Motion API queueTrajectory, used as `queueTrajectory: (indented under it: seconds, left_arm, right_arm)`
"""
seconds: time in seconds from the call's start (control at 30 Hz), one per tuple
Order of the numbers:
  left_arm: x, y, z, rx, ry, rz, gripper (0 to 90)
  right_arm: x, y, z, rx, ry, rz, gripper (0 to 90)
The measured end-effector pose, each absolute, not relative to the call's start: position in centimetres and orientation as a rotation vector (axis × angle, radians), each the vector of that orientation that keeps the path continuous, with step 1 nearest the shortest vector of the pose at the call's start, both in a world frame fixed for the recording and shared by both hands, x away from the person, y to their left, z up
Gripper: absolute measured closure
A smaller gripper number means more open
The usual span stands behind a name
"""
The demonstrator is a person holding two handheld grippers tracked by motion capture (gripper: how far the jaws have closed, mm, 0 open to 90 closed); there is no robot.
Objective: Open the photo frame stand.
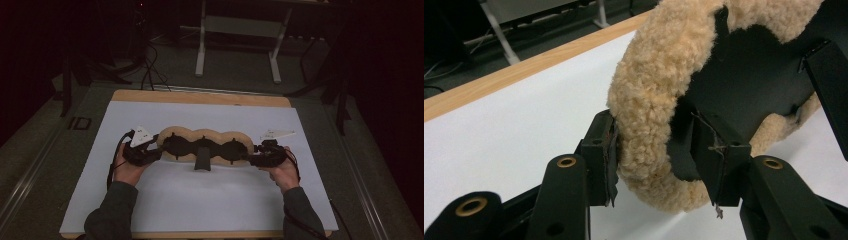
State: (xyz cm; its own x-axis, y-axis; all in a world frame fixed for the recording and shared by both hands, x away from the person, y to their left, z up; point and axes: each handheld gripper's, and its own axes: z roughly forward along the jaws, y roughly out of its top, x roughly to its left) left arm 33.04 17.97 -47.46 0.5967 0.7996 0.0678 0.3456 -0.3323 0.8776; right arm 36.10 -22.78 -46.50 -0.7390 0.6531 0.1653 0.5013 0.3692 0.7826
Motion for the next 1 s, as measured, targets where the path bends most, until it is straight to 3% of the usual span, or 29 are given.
queueTrajectory:
  seconds: [1.0]
  left_arm:
    - [34.3, 16.4, -49.4, 1.964, 0.985, 0.685, 55.2]
  right_arm:
    - [37.4, -23.0, -49.2, 1.093, 2.420, 1.306, 48.8]
